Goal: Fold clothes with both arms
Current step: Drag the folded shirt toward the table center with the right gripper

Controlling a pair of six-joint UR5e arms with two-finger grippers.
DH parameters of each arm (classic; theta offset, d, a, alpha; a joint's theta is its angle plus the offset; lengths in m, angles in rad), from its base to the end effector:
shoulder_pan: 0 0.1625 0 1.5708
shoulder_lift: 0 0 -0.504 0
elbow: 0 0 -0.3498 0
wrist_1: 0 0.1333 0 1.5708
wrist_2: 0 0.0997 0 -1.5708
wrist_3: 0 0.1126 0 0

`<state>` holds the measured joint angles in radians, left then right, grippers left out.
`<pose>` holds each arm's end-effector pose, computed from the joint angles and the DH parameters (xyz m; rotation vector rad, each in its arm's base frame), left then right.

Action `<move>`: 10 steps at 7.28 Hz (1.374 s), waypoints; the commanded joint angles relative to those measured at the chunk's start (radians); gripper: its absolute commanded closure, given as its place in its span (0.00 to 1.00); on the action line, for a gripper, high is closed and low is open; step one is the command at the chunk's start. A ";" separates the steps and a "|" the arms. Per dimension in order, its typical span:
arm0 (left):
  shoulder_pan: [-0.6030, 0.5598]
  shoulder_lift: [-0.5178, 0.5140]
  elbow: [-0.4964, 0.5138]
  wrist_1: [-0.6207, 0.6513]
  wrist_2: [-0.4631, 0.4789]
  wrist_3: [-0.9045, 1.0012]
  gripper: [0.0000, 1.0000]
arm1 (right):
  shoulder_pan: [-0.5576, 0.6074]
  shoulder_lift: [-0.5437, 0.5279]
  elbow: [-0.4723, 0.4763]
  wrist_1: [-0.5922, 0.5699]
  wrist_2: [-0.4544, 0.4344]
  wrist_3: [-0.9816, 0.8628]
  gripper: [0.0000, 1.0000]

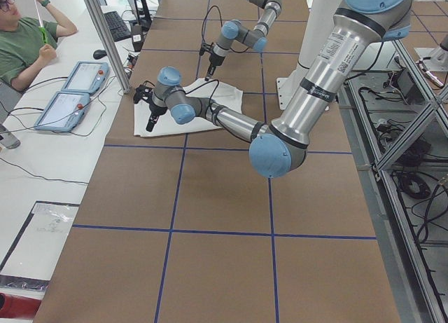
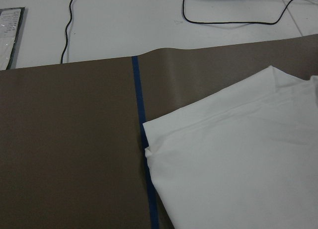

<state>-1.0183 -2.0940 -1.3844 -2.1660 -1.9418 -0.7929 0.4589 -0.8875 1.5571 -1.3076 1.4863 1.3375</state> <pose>0.3021 -0.6662 0.4660 0.5056 0.8416 -0.0479 -0.6020 -0.4567 0.3230 0.3910 -0.8527 0.2483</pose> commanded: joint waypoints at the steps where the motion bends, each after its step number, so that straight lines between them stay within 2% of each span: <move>1: 0.000 0.008 -0.008 0.000 -0.009 0.000 0.00 | -0.023 -0.164 0.147 -0.007 -0.035 0.003 1.00; 4: 0.000 0.009 -0.018 0.002 -0.011 0.000 0.00 | -0.071 -0.339 0.303 -0.010 -0.084 0.003 1.00; 5: 0.001 0.012 -0.024 0.002 -0.014 0.000 0.00 | -0.084 -0.359 0.319 -0.013 -0.093 0.009 0.97; 6: 0.001 0.022 -0.028 0.000 -0.046 0.000 0.00 | -0.104 -0.351 0.313 -0.033 -0.128 0.028 0.01; 7: 0.000 0.025 -0.037 0.000 -0.051 0.000 0.00 | -0.115 -0.314 0.304 -0.068 -0.130 0.026 0.00; 8: 0.000 0.026 -0.042 0.000 -0.064 0.000 0.00 | -0.082 -0.198 0.250 -0.184 -0.114 0.017 0.00; 9: 0.000 0.026 -0.045 0.000 -0.072 0.000 0.00 | -0.037 -0.077 0.172 -0.267 -0.086 0.011 0.00; 10: 0.000 0.026 -0.044 0.002 -0.074 0.000 0.00 | 0.009 0.012 0.068 -0.286 -0.054 -0.027 0.00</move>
<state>-1.0185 -2.0684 -1.4273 -2.1656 -2.0097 -0.7931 0.4154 -0.9966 1.7352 -1.5365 1.3980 1.3414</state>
